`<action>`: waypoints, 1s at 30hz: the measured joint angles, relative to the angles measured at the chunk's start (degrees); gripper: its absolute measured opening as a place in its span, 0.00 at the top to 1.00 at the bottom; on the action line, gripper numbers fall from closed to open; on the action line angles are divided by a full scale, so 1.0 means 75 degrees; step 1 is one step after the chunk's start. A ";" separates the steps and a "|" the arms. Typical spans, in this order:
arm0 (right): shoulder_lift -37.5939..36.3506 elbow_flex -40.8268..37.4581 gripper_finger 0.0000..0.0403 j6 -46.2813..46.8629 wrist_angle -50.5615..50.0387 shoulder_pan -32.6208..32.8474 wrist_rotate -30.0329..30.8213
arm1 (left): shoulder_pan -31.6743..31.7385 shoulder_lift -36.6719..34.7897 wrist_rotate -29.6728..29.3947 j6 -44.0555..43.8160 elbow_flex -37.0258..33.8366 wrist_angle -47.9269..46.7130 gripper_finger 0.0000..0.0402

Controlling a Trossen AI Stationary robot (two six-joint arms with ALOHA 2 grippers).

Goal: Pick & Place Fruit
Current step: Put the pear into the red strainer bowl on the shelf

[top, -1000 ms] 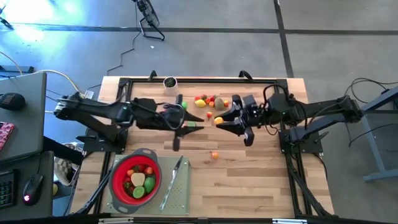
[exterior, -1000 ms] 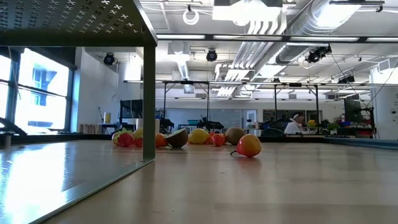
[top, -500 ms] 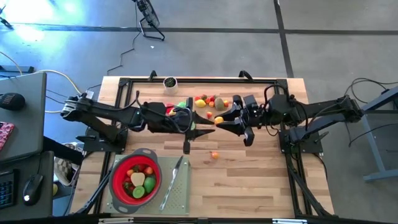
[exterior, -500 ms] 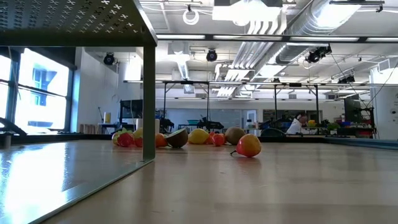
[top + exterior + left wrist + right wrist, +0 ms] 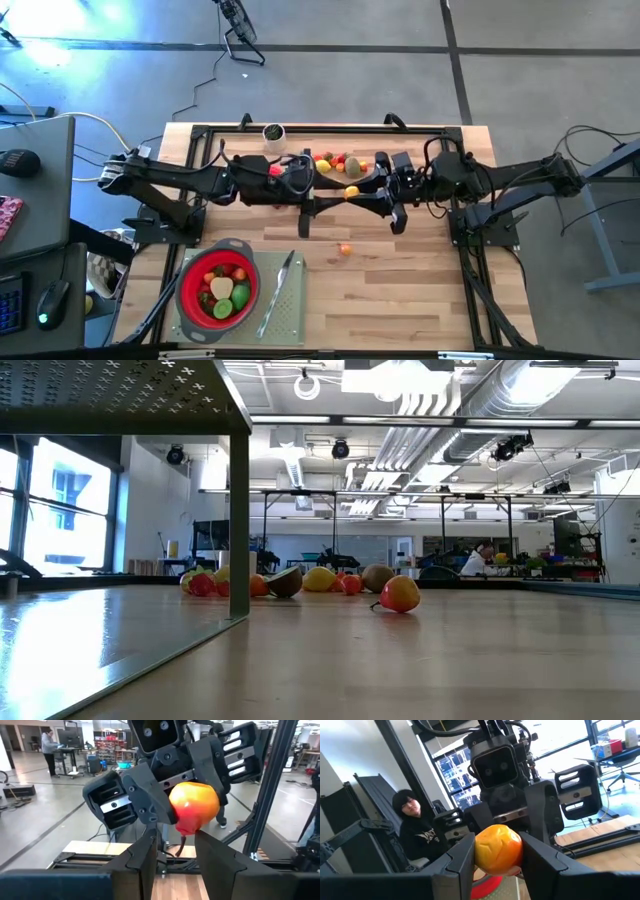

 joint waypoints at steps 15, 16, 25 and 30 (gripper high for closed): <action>0.0157 -0.0006 0.68 0.0021 0.0015 0.0000 -0.0040 | -0.0003 0.0483 0.0367 0.0000 0.0006 0.0200 0.68; 0.0205 -0.0006 0.68 0.0021 0.0041 0.0000 -0.0042 | -0.0003 0.0525 0.0367 0.0000 0.0006 0.0218 0.68; 0.0227 -0.0003 0.69 0.0021 -0.0261 -0.0003 -0.0001 | -0.0003 0.0609 0.0649 -0.0029 0.0006 0.0462 0.68; 0.0227 0.0000 0.69 0.0019 -0.0300 -0.0003 -0.0007 | -0.0003 0.0610 0.0661 -0.0035 0.0000 0.0491 0.68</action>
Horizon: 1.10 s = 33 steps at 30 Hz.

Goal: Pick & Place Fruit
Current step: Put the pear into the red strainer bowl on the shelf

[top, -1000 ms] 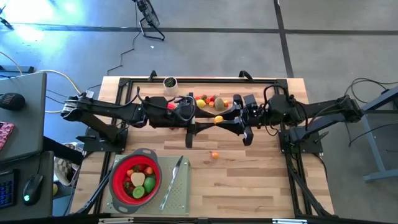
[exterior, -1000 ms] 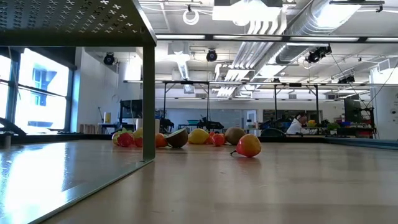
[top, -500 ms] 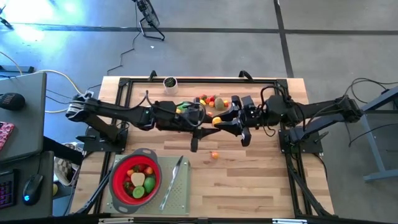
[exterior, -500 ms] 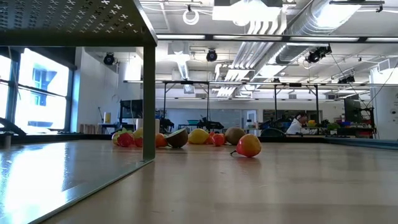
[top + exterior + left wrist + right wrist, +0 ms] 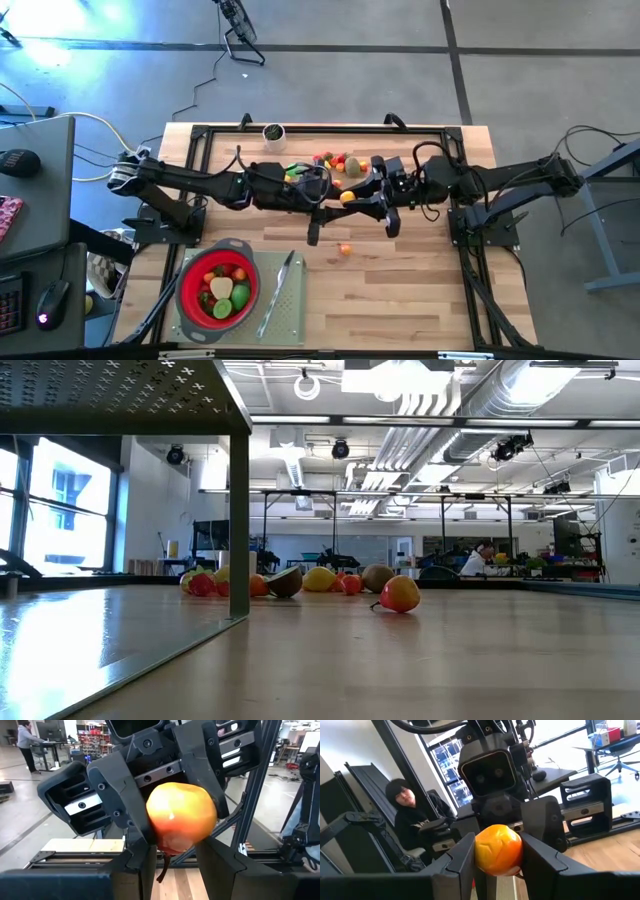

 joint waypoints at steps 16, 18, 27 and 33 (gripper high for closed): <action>-0.0003 0.0015 0.69 -0.0032 -0.0589 0.0000 0.0003 | 0.0000 0.0014 0.0027 -0.0182 -0.0015 -0.0086 0.68; -0.0003 0.0015 0.69 -0.0035 -0.0590 0.0000 0.0000 | 0.0000 0.0014 0.0027 -0.0194 -0.0015 -0.0057 0.68; -0.0003 0.0015 0.64 -0.0047 -0.0608 0.0000 -0.0180 | 0.0000 0.0014 0.0027 -0.0405 -0.0015 -0.0043 0.68; -0.0001 0.0012 0.63 -0.0198 -0.0609 0.0000 -0.0228 | 0.0000 0.0014 0.0025 -0.0398 -0.0015 -0.0043 0.76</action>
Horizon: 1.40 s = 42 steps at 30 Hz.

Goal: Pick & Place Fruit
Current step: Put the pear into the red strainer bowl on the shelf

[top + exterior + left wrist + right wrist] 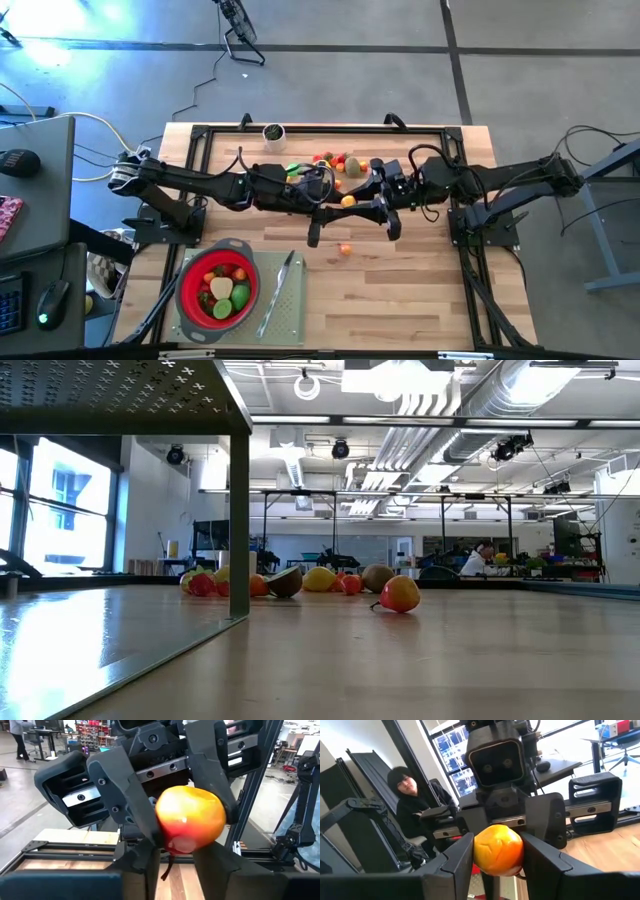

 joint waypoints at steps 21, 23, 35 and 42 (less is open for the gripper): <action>-0.0043 -0.0032 0.53 -0.0225 0.0695 0.0003 -0.0204 | 0.0000 -0.0032 0.0151 0.0010 0.0041 0.0071 0.98; -0.0160 -0.0041 0.47 -0.0225 0.0682 -0.0002 -0.0191 | 0.0000 -0.0032 0.0294 0.0010 0.0042 0.0114 0.98; -0.1335 -0.0027 0.22 -0.0377 0.0791 -0.0068 -0.0179 | -0.0006 -0.0339 0.0564 0.0006 0.0041 -0.0151 0.98; -0.1681 -0.0020 0.23 -0.0432 0.0259 -0.0070 -0.0154 | -0.0348 -0.1154 0.0582 -0.0241 0.0035 -0.1388 0.98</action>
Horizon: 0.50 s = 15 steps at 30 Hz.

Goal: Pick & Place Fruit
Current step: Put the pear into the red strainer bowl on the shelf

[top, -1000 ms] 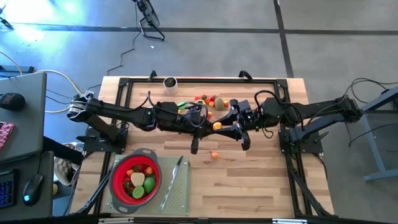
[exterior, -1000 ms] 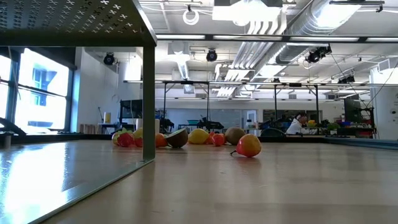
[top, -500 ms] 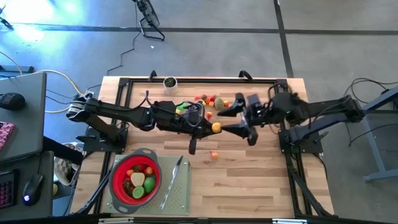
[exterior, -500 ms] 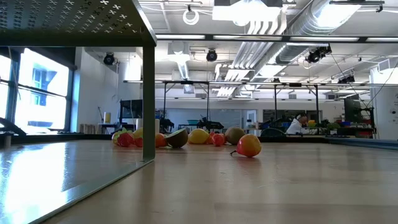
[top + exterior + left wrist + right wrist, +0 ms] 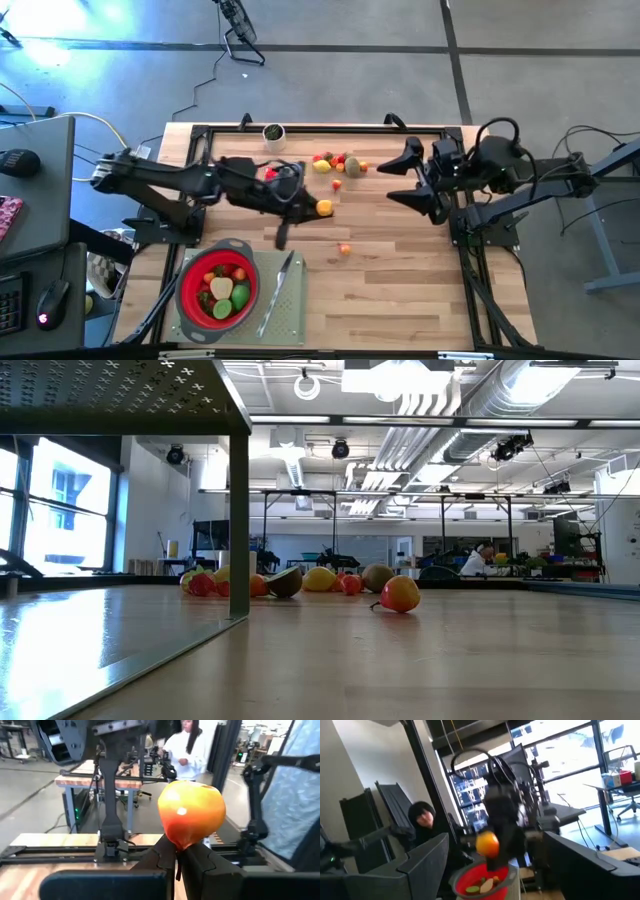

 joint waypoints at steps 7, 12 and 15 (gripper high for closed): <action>0.0085 0.0003 0.23 -0.0341 -0.0306 0.0000 0.0420 | -0.0880 -0.0953 -0.0767 -0.1225 -0.0006 -0.1884 0.98; 0.0171 0.0003 0.23 -0.0402 -0.0400 0.0000 0.1014 | -0.1791 -0.1478 -0.1119 -0.2792 -0.0006 -0.3278 0.98; 0.0178 0.0003 0.23 -0.0406 -0.0445 0.0000 0.1217 | -0.2392 -0.1657 -0.1117 -0.3788 -0.0006 -0.3969 0.98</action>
